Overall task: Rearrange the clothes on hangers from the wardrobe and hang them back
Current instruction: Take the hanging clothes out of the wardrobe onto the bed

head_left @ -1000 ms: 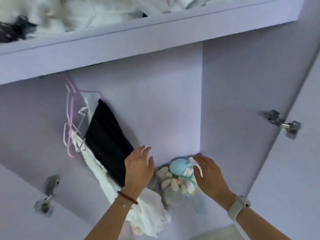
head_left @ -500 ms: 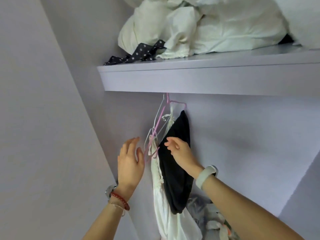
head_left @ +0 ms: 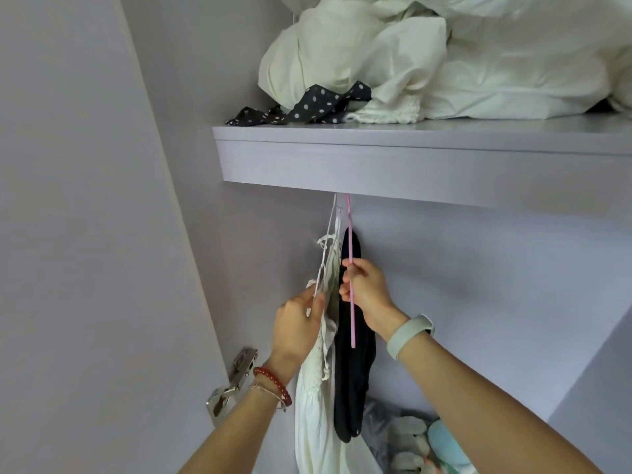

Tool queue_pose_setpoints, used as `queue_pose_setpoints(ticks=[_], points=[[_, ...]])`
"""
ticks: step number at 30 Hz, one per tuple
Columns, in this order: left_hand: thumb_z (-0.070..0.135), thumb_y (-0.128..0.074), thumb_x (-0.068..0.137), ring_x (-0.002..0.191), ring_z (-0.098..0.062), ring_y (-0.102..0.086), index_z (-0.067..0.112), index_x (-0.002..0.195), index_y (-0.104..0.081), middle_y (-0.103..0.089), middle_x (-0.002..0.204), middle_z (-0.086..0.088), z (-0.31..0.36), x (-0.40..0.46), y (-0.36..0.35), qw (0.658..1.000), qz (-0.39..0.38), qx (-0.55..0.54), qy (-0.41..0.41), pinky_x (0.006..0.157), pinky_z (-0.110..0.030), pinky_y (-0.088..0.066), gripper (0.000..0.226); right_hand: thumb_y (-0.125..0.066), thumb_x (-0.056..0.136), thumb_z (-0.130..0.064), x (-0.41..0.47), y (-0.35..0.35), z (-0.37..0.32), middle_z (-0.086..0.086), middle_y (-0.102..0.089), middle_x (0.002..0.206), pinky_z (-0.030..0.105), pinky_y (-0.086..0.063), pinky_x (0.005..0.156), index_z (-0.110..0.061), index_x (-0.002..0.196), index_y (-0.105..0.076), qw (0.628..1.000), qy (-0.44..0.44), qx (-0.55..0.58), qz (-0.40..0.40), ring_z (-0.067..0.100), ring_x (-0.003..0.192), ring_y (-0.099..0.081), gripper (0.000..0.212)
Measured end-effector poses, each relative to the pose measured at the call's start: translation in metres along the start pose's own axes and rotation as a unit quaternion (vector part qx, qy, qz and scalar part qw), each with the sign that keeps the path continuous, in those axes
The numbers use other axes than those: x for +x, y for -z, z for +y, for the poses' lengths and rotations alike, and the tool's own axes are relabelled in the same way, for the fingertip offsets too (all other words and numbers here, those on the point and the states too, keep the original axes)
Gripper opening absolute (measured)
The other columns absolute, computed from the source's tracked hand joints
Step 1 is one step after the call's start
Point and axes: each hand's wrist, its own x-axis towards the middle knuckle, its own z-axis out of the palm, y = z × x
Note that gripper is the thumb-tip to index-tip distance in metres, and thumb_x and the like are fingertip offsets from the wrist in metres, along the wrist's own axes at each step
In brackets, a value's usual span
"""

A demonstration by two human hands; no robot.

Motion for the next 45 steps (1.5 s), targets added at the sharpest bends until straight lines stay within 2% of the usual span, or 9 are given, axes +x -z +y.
queue_pose_setpoints(ticks=[3,7,21,24,28,32,35,39,45], points=[[0.025,-0.044,0.097,0.092,-0.023,-0.065,0.015,0.124,-0.059,-0.071,0.100,-0.008,-0.003,-0.002,-0.007,1.000,0.025,-0.004,0.007,0.074,-0.016,-0.041,0.032,-0.030,0.094,-0.001,0.004,0.014,-0.002,0.002,-0.042,0.062,0.015,-0.025,0.032,-0.009,0.103,-0.053,0.999,-0.013,-0.018,0.041,0.005,0.033,-0.033,0.026],[0.023,-0.044,0.097,0.082,-0.022,-0.063,0.012,0.120,-0.062,-0.068,0.092,-0.010,-0.007,-0.002,-0.006,1.000,0.023,0.017,-0.007,0.072,-0.021,-0.044,0.031,-0.036,0.094,-0.005,0.011,0.024,0.000,-0.003,-0.047,0.067,0.020,-0.033,0.047,-0.005,0.106,-0.060,0.989,0.047,-0.098,0.096,0.011,0.052,-0.040,0.027],[0.020,-0.045,0.096,0.072,-0.025,-0.058,0.007,0.106,-0.068,-0.060,0.086,-0.008,-0.014,0.001,-0.002,1.000,0.020,0.017,-0.014,0.066,-0.027,-0.045,0.028,-0.036,0.096,-0.007,0.002,0.041,0.011,0.000,-0.042,0.064,0.014,-0.039,0.054,-0.009,0.097,-0.056,0.973,0.117,-0.055,0.192,0.011,0.057,-0.039,0.021],[0.021,-0.043,0.097,0.069,-0.020,-0.054,0.015,0.117,-0.064,-0.061,0.096,-0.009,-0.013,0.000,-0.005,1.000,0.021,0.011,-0.008,0.065,-0.024,-0.040,0.029,-0.033,0.097,-0.006,-0.009,0.047,0.021,0.002,-0.041,0.064,0.007,-0.036,0.047,-0.009,0.099,-0.054,0.968,0.122,-0.046,0.215,0.012,0.056,-0.038,0.021],[0.026,-0.039,0.098,0.067,-0.014,-0.050,0.022,0.131,-0.052,-0.054,0.110,-0.004,-0.013,0.001,-0.003,1.000,0.001,0.025,0.000,0.066,-0.021,-0.037,0.035,-0.033,0.097,-0.007,-0.018,0.059,0.025,0.001,-0.041,0.063,0.016,-0.038,0.053,-0.010,0.099,-0.055,0.963,0.131,-0.066,0.227,0.012,0.056,-0.038,0.022],[0.026,-0.041,0.097,0.088,-0.020,-0.058,0.018,0.133,-0.051,-0.050,0.117,-0.005,-0.013,0.000,-0.007,1.000,-0.006,0.002,0.002,0.081,-0.025,-0.044,0.037,-0.033,0.096,-0.005,-0.021,0.073,0.017,0.001,-0.040,0.061,0.021,-0.037,0.057,-0.010,0.096,-0.054,0.954,0.156,-0.083,0.244,0.012,0.056,-0.037,0.022],[0.021,-0.045,0.095,0.117,-0.025,-0.045,0.012,0.135,-0.047,-0.045,0.125,-0.008,-0.009,-0.006,-0.013,1.000,0.020,0.006,-0.010,0.103,-0.038,-0.034,0.041,-0.034,0.097,-0.005,-0.034,0.083,0.020,0.001,-0.038,0.058,0.020,-0.037,0.053,-0.010,0.096,-0.054,0.945,0.168,-0.099,0.261,0.011,0.052,-0.035,0.021],[0.030,-0.039,0.087,0.121,-0.030,-0.037,0.014,0.137,-0.043,-0.042,0.132,-0.014,0.000,-0.024,-0.020,0.991,0.082,0.061,-0.088,0.099,-0.049,-0.027,0.052,-0.034,0.096,-0.004,-0.039,0.095,0.015,0.000,-0.037,0.056,0.021,-0.036,0.053,-0.010,0.094,-0.055,0.938,0.166,-0.113,0.282,0.011,0.051,-0.034,0.022],[0.026,-0.040,0.081,0.130,-0.032,-0.035,0.014,0.130,-0.047,-0.044,0.134,-0.016,-0.002,-0.024,-0.029,0.982,0.070,0.102,-0.142,0.103,-0.062,-0.018,0.051,-0.036,0.097,-0.008,-0.057,0.112,0.013,0.002,-0.036,0.053,0.022,-0.034,0.048,-0.013,0.091,-0.054,0.921,0.174,-0.164,0.306,0.005,0.040,-0.033,0.019]])
